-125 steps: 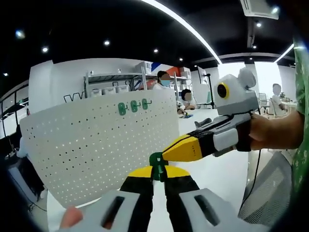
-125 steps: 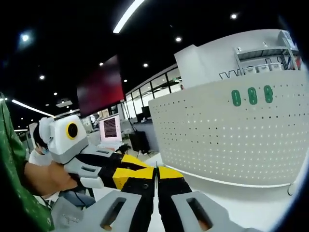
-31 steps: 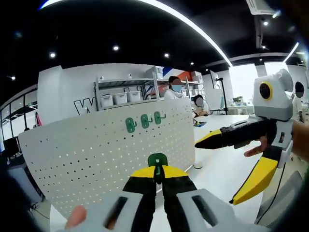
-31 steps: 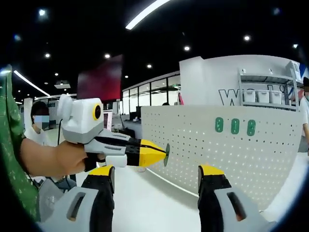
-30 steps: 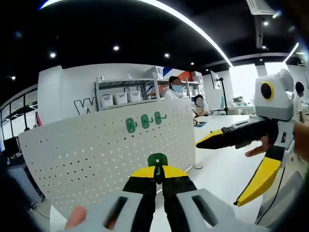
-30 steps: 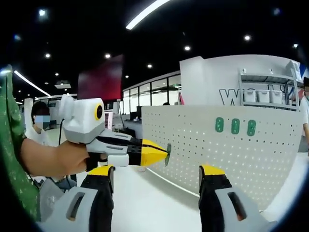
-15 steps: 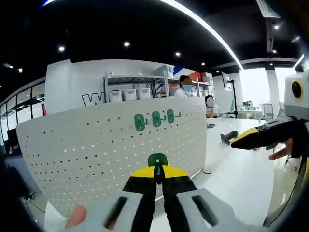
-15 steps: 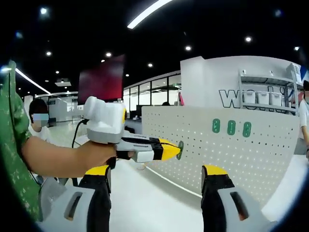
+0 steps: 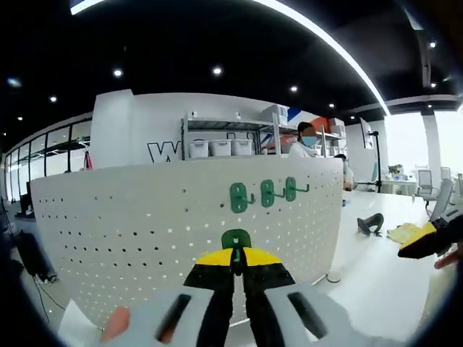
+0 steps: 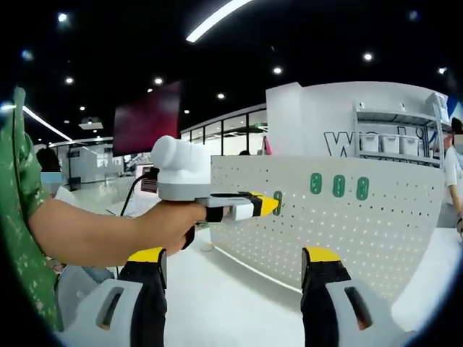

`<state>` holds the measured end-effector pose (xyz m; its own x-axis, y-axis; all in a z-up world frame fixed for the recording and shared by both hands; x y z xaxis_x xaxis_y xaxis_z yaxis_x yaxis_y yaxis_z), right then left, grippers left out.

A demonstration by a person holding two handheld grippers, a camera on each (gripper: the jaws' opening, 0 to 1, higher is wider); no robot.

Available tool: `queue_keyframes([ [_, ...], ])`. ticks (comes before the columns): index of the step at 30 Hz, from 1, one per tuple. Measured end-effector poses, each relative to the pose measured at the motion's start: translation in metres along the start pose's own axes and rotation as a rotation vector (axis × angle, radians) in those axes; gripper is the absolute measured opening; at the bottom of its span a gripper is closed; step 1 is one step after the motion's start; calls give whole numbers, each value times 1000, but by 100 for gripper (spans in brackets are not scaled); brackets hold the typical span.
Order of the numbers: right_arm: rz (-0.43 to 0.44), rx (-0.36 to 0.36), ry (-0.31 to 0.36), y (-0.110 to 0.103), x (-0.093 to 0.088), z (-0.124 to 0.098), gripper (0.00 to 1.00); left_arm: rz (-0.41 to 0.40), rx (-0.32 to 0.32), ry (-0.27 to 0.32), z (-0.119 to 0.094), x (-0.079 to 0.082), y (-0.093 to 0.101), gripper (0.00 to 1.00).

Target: Insert the hook assembly into the mounting plate slot until the hook locks in place.

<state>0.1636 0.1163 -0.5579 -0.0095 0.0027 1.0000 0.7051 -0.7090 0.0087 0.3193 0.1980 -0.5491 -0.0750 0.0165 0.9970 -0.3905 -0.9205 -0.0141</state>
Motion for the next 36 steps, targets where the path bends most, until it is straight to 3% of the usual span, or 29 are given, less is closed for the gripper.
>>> queue_keyframes([
  [21,5,-4,-52,14,-14,-3,77,38,136,65,42,20,-18,3],
  [36,18,-1,-63,21,-21,-2,76,71,170,83,55,30,-25,3],
])
Point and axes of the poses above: the point that each gripper's makers call its tool centre point, and the gripper's own axes: z roughly forward along the fingers, y roughly to its right, x roughly out of its top, the point moved 3 cm from there along -z, roughly backward along the fingers, and after that the axes turned 7 degrees about y, right-handed, at the moved point
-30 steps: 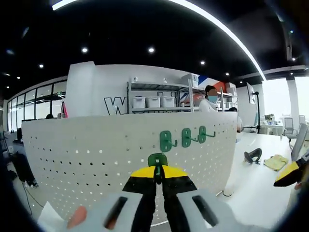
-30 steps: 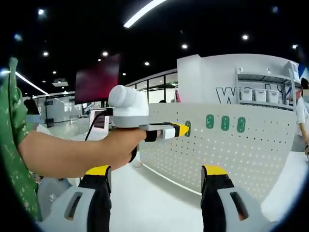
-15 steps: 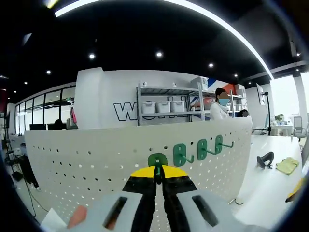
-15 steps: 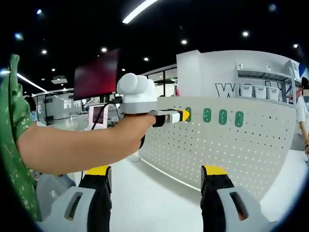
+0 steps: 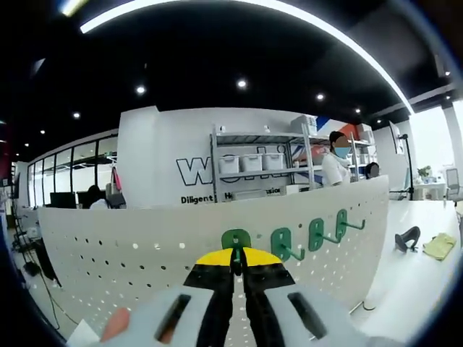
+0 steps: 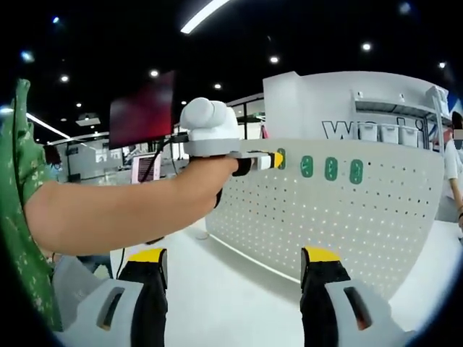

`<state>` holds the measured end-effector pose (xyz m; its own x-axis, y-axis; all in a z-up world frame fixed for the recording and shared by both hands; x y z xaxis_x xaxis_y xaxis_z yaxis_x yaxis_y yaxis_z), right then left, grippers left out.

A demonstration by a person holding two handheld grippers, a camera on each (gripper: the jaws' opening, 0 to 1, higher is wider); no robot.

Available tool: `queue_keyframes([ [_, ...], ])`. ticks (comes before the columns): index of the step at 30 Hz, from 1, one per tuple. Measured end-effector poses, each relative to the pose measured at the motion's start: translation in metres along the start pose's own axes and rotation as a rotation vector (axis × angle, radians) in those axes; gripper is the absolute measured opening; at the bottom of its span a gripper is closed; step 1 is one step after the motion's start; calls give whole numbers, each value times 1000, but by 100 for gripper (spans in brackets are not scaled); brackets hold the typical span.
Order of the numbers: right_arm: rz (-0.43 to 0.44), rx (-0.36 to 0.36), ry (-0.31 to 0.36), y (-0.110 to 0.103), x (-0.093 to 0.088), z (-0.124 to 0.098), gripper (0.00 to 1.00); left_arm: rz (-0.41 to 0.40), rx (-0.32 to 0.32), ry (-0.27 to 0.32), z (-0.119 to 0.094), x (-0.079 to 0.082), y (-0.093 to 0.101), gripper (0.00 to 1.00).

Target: Insert the hook assembly into the mounting plate slot until the hook locks in place.

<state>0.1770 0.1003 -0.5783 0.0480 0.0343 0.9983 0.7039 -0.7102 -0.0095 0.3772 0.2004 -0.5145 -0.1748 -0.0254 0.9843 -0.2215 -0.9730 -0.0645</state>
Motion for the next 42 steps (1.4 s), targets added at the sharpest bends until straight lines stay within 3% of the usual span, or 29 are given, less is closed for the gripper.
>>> queue_keyframes([
  [11,4,-4,-4,2,-2,0,76,-14,12,20,1,7,3,3],
  [42,16,-5,-14,6,-8,0,75,-3,30,24,13,3,0,3],
])
Point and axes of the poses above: the point that each gripper's makers call its tool centre point, and the gripper's own axes: z roughly forward along the fingers, y roughly to its right, x roughly out of its top, the point moved 3 cm from there along -z, roughly backward along the fingers, and after that the axes turned 7 degrees about y, right-handed, at the moved point
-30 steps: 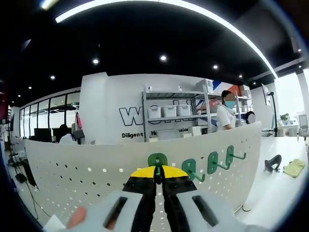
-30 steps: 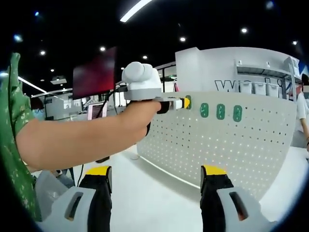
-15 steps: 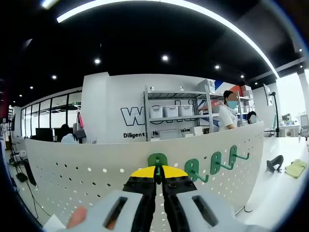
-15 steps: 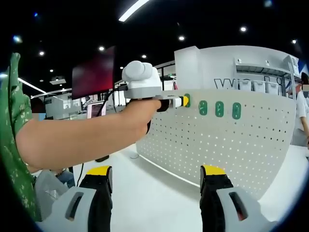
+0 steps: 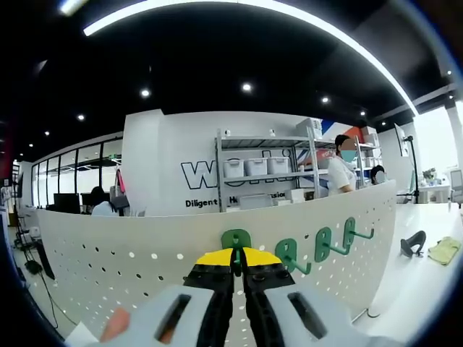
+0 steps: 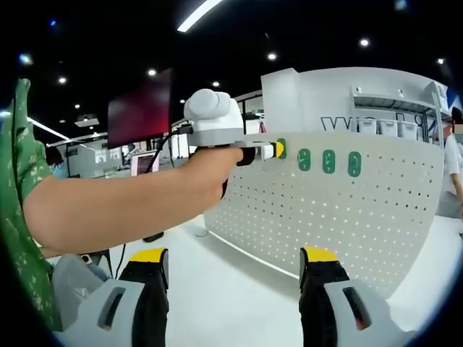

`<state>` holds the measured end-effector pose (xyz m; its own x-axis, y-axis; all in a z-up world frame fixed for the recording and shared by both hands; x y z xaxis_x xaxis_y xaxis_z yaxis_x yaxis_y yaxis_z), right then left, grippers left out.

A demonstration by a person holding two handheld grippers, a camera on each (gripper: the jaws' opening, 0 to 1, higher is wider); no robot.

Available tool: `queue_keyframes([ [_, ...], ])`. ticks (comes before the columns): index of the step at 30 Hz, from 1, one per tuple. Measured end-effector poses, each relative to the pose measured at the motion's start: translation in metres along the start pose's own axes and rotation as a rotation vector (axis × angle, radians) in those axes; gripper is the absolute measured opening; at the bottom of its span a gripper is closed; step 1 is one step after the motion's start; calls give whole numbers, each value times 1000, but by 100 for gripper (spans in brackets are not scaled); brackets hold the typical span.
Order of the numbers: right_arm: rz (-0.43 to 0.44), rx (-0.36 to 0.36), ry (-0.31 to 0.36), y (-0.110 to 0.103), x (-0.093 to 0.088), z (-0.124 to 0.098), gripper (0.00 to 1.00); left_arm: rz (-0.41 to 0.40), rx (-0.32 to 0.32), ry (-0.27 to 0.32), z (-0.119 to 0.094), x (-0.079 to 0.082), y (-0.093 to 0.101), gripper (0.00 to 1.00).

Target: Insert the hook assembly into the mounting plate slot until the hook locks in place.

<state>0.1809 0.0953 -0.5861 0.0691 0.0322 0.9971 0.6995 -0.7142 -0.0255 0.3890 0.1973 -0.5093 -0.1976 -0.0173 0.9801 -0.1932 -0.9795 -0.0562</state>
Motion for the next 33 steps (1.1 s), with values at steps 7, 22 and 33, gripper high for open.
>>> queue_keyframes([
  [7,1,0,1,1,0,-1,75,10,-2,-3,1,-2,1,3],
  [22,4,-1,-2,2,-2,-2,75,19,-5,-11,1,-8,3,3],
  [33,4,6,-5,1,-3,0,75,34,1,-14,-1,-9,1,3],
])
Point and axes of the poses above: the point that each gripper's makers call its tool centre point, and the gripper's own axes: z roughly forward along the fingers, y roughly to its right, x roughly out of its top, the point moved 3 cm from there along -z, roughly backward along the fingers, and after that the axes turned 7 degrees about y, right-handed, at the moved point
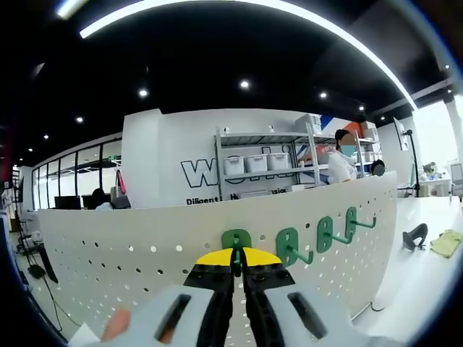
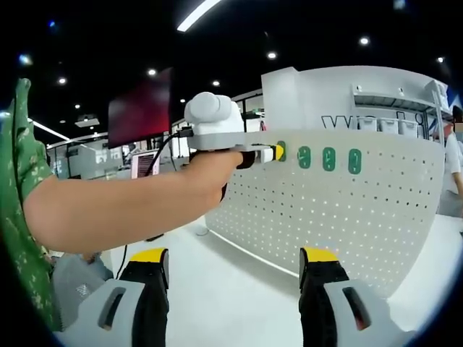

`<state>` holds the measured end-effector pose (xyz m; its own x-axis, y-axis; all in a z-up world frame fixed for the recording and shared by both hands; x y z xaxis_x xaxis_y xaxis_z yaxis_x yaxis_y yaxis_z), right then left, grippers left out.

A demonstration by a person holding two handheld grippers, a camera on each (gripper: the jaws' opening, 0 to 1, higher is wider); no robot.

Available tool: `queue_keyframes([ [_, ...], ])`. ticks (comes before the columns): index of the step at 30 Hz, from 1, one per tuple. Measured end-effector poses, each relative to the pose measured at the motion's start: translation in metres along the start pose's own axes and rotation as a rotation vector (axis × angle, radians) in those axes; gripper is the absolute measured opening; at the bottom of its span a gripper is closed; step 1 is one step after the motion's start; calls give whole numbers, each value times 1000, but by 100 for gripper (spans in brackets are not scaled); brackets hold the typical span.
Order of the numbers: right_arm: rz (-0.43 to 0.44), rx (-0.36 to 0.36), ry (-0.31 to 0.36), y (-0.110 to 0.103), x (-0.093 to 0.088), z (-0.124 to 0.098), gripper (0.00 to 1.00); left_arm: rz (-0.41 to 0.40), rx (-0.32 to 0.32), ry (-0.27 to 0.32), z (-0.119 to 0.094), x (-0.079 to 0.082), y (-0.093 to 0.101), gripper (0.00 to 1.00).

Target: Insert the hook assembly into the mounting plate slot until the hook locks in place.

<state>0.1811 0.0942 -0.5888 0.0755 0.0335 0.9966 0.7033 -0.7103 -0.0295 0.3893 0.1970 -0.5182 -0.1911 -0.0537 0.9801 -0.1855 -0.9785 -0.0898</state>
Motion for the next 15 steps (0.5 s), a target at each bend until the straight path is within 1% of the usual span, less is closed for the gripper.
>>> queue_keyframes([
  [15,4,-2,0,0,-2,-2,75,12,9,-10,-1,-3,1,3],
])
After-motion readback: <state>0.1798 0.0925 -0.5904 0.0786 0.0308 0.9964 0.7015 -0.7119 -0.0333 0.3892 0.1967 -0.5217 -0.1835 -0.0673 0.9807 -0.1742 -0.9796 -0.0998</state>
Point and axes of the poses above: the point that each gripper's makers call its tool centre point, and the gripper's own axes: z roughly forward along the fingers, y roughly to its right, x roughly out of its top, the point moved 3 cm from there along -z, roughly backward along the fingers, and after that the axes turned 7 degrees about y, right-handed, at the moved point
